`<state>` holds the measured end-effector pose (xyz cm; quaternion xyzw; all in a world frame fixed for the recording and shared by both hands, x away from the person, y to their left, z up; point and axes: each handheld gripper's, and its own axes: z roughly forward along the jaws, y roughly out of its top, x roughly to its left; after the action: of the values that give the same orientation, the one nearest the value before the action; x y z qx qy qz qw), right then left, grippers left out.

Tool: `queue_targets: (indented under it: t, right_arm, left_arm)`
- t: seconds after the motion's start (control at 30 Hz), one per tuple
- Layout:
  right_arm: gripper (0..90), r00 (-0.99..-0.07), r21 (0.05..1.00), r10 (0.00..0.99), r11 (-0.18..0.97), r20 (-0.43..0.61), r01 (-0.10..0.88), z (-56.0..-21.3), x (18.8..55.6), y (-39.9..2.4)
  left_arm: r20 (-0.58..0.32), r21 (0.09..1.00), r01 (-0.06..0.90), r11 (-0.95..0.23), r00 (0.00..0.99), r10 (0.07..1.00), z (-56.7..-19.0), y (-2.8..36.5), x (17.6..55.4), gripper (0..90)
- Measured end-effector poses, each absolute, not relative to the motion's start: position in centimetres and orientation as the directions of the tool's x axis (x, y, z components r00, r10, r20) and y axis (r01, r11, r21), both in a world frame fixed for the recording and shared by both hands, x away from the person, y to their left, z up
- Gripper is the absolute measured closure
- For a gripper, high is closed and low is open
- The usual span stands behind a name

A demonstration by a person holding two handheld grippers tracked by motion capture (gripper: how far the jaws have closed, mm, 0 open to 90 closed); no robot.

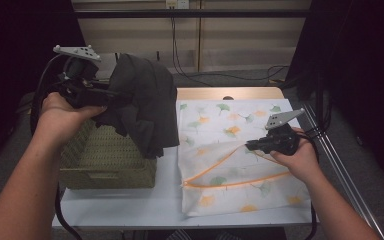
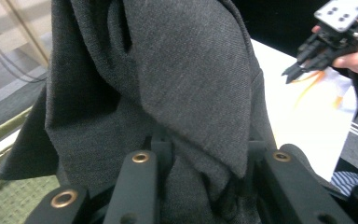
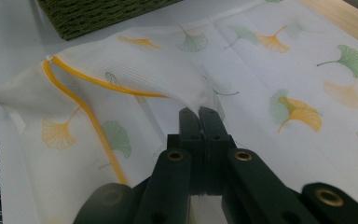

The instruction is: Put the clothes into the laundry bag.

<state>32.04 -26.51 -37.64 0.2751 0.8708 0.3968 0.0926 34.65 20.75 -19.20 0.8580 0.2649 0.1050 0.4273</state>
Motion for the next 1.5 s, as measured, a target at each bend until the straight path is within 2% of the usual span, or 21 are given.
queue_targets:
  t: [1.5]
  right_arm:
    - [90.0, -0.814, 0.766, 0.58, 0.503, 0.044, 0.4, -35.9, 33.7, -26.3]
  left_arm:
    - [-0.029, 0.827, 0.194, -0.527, 0.952, 0.305, -18.8, 14.8, 28.6, 68.4]
